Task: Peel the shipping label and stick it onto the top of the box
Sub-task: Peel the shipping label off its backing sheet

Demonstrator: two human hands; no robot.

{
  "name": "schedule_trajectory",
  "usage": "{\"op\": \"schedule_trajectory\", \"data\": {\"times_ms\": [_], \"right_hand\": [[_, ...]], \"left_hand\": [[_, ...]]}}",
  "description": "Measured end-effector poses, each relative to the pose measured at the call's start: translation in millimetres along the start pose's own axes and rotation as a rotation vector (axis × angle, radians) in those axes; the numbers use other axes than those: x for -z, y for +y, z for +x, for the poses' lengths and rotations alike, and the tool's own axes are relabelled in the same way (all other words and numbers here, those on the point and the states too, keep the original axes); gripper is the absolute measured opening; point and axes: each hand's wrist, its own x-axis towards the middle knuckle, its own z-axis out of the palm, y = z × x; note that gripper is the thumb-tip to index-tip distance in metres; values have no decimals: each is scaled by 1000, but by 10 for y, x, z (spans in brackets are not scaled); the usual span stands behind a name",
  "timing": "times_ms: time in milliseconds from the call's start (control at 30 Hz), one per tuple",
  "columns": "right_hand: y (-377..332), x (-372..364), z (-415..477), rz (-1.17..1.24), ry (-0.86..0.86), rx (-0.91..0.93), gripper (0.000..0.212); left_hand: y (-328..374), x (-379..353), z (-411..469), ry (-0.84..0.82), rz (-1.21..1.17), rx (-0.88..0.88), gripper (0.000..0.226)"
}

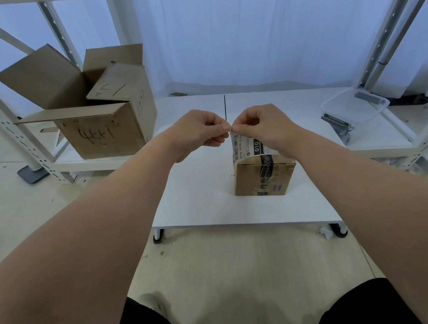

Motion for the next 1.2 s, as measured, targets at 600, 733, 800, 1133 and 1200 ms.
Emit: {"op": "schedule_trajectory", "data": {"times_ms": [600,733,800,1133,1200], "right_hand": [[-33,-8,1,9,14,-19,11],[-30,-5,-1,13,20,-17,11],[-20,-1,1,9,22,-14,12],[-14,3,1,8,28,-20,13],[-22,-1,-3,16,24,-20,13]], "left_hand": [[30,-4,6,53,24,11,15],[19,5,-1,46,38,13,12],[20,6,-4,47,42,13,11],[36,-1,-1,64,51,9,10],[46,2,-1,75,46,2,9]]}}
